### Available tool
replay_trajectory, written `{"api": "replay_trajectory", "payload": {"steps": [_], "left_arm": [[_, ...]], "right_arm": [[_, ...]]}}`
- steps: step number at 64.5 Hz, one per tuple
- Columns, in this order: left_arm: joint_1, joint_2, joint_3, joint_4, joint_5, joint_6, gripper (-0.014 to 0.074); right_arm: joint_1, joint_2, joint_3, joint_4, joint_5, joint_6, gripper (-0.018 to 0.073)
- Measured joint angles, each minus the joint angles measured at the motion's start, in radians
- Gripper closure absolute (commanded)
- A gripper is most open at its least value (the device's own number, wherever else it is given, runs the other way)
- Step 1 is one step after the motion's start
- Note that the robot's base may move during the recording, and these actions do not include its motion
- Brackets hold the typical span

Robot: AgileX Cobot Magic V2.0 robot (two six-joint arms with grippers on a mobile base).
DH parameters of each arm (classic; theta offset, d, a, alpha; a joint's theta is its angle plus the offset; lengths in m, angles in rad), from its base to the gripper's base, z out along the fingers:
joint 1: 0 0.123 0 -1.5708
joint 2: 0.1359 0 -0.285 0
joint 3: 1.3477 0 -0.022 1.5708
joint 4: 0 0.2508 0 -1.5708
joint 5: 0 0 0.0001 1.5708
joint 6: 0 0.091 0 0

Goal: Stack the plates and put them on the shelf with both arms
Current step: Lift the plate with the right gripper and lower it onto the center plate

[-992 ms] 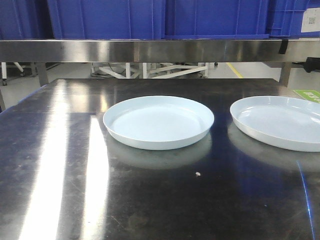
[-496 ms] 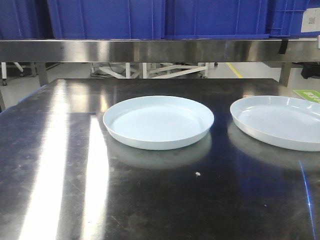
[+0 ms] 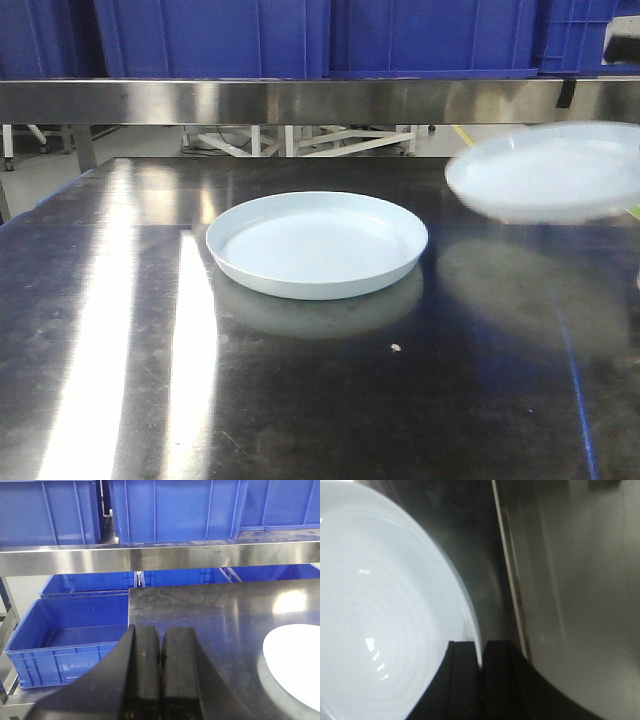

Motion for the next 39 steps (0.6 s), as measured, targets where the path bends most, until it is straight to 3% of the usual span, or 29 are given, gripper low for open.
{"api": "replay_trajectory", "payload": {"steps": [9, 29, 39], "left_arm": [[0.0, 0.0, 0.0, 0.0, 0.0, 0.0, 0.0514], [0.0, 0.0, 0.0, 0.0, 0.0, 0.0, 0.0514], [0.0, 0.0, 0.0, 0.0, 0.0, 0.0, 0.0514]], "right_arm": [[0.029, -0.027, -0.028, 0.08, 0.011, 0.002, 0.0504], [0.313, 0.013, -0.03, 0.138, -0.042, 0.002, 0.0503], [0.392, 0.093, -0.03, 0.147, -0.081, 0.002, 0.0499]]}}
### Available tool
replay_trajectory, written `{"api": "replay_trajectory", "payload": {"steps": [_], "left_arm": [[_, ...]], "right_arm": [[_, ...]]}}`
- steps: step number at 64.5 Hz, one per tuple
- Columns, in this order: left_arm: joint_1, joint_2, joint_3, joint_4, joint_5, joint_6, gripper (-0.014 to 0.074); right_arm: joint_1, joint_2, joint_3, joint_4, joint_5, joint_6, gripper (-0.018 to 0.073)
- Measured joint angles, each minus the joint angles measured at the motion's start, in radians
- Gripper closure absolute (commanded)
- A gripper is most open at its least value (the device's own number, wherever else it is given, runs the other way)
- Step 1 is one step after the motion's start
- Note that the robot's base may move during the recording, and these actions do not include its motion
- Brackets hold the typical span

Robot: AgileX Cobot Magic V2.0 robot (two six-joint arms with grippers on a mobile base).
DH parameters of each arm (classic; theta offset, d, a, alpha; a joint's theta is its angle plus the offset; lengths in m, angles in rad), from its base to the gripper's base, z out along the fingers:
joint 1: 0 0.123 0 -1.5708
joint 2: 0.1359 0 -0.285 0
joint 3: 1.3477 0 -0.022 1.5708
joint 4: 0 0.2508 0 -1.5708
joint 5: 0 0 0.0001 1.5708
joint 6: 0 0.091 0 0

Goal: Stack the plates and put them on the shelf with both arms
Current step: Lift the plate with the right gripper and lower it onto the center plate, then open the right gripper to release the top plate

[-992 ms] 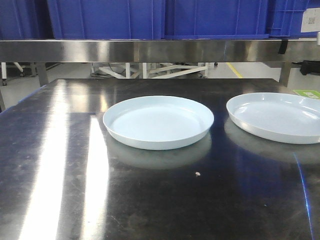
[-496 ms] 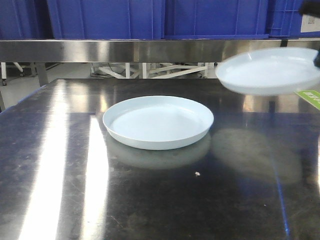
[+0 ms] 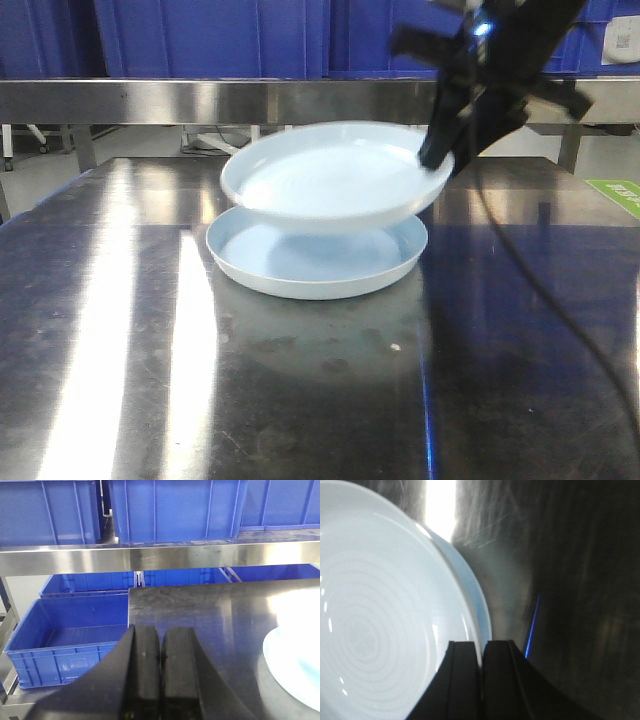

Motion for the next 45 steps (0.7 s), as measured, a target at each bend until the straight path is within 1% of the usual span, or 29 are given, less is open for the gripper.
{"api": "replay_trajectory", "payload": {"steps": [11, 15, 19, 24, 29, 33, 45], "left_arm": [[0.0, 0.0, 0.0, 0.0, 0.0, 0.0, 0.0514], [0.0, 0.0, 0.0, 0.0, 0.0, 0.0, 0.0514], [0.0, 0.0, 0.0, 0.0, 0.0, 0.0, 0.0514], [0.0, 0.0, 0.0, 0.0, 0.0, 0.0, 0.0514], [0.0, 0.0, 0.0, 0.0, 0.0, 0.0, 0.0514], [0.0, 0.0, 0.0, 0.0, 0.0, 0.0, 0.0514], [0.0, 0.0, 0.0, 0.0, 0.0, 0.0, 0.0514]], "right_arm": [[0.014, 0.058, 0.0, 0.0, -0.008, 0.0, 0.0498], [0.014, 0.068, 0.0, 0.0, -0.01, 0.0, 0.0476], [0.014, 0.075, 0.0, -0.002, -0.01, 0.0, 0.0402], [0.014, 0.077, 0.0, -0.002, -0.01, 0.0, 0.0284], [0.014, 0.077, 0.0, -0.002, -0.01, 0.0, 0.0211], [0.014, 0.077, 0.0, -0.002, -0.01, 0.0, 0.0192], [0.014, 0.064, 0.0, -0.026, -0.017, 0.0, 0.0192]]}}
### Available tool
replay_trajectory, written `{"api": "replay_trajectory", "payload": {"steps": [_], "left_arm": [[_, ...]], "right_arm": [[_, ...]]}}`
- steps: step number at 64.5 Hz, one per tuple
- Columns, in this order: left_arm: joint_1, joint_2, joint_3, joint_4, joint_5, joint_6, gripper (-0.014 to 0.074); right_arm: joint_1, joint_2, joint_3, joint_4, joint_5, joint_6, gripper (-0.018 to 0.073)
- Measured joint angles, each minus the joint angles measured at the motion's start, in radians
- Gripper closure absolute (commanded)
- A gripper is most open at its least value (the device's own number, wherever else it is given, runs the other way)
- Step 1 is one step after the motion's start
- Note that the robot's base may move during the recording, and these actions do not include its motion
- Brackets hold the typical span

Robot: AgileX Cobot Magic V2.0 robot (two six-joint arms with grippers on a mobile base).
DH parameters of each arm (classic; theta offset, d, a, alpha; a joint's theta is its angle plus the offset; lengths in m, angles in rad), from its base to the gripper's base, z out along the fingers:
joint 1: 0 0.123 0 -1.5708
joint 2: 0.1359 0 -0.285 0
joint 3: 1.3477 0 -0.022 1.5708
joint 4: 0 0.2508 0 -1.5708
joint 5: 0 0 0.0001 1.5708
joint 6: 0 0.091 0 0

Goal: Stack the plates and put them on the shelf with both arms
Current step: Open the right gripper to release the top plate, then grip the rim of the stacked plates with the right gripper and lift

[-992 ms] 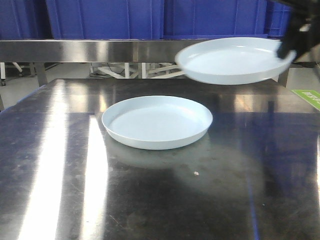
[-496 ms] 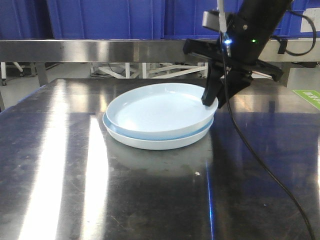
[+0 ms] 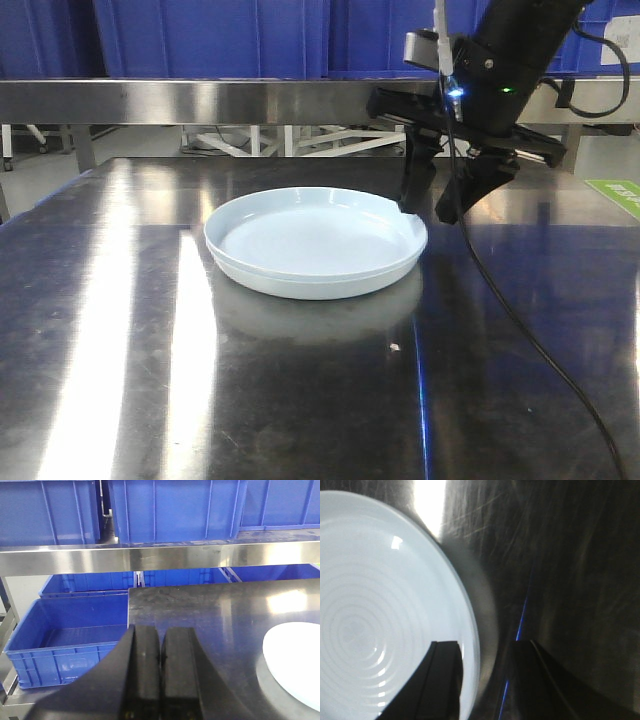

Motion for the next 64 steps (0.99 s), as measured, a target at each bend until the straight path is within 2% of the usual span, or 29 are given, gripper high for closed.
{"api": "replay_trajectory", "payload": {"steps": [64], "left_arm": [[0.0, 0.0, 0.0, 0.0, 0.0, 0.0, 0.0514]], "right_arm": [[0.046, 0.054, -0.004, -0.012, -0.019, 0.006, 0.0195]]}}
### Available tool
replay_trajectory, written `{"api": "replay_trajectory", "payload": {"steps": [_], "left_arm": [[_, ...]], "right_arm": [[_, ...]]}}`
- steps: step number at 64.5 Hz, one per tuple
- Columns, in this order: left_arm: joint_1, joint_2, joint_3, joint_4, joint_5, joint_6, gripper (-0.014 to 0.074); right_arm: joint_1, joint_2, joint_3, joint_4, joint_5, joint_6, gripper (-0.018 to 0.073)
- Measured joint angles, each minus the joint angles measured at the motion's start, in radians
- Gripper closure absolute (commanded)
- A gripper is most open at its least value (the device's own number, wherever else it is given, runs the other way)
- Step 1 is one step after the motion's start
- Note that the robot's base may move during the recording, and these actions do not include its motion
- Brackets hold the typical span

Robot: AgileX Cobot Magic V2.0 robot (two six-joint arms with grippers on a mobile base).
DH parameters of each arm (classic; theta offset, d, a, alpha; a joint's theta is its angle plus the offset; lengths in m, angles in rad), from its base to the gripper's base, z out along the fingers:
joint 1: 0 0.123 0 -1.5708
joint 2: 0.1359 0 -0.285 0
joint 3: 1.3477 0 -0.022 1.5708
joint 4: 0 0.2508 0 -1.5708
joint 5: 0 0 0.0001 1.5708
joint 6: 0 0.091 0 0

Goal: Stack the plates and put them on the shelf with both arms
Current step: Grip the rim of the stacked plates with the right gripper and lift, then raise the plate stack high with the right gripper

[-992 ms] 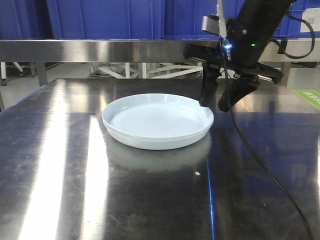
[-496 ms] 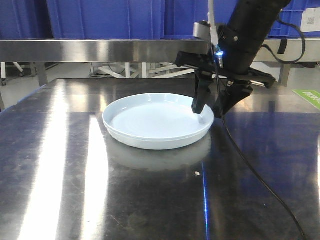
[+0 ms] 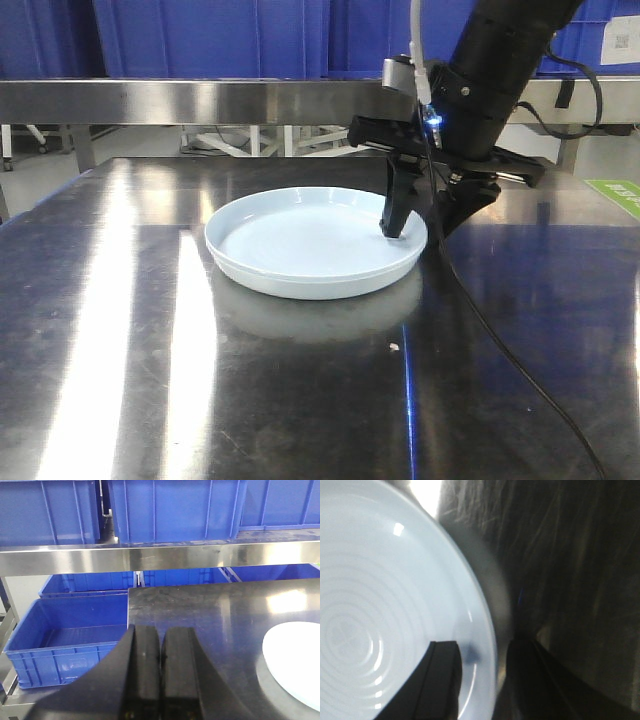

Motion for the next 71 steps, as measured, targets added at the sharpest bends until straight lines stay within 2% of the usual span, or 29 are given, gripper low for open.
{"api": "replay_trajectory", "payload": {"steps": [7, 11, 16, 23, 49, 60, 71], "left_arm": [[0.0, 0.0, 0.0, 0.0, 0.0, 0.0, 0.0514], [0.0, 0.0, 0.0, 0.0, 0.0, 0.0, 0.0514], [0.0, 0.0, 0.0, 0.0, 0.0, 0.0, 0.0514], [0.0, 0.0, 0.0, 0.0, 0.0, 0.0, 0.0514], [0.0, 0.0, 0.0, 0.0, 0.0, 0.0, 0.0514], [0.0, 0.0, 0.0, 0.0, 0.0, 0.0, 0.0514], [0.0, 0.0, 0.0, 0.0, 0.0, 0.0, 0.0514]], "right_arm": [[0.005, 0.0, 0.0, 0.0, -0.002, 0.0, 0.0202], [0.006, 0.0, 0.0, 0.0, -0.004, 0.0, 0.0241], [0.006, 0.001, 0.0, 0.0, -0.004, 0.0, 0.0337], [0.006, 0.002, 0.0, 0.0, -0.006, 0.0, 0.0517], [0.006, -0.1, 0.0, -0.01, -0.036, 0.0, 0.0503], [0.006, -0.22, 0.055, -0.047, -0.206, -0.046, 0.0503], [-0.01, -0.372, 0.238, -0.084, -0.416, -0.068, 0.0503]]}}
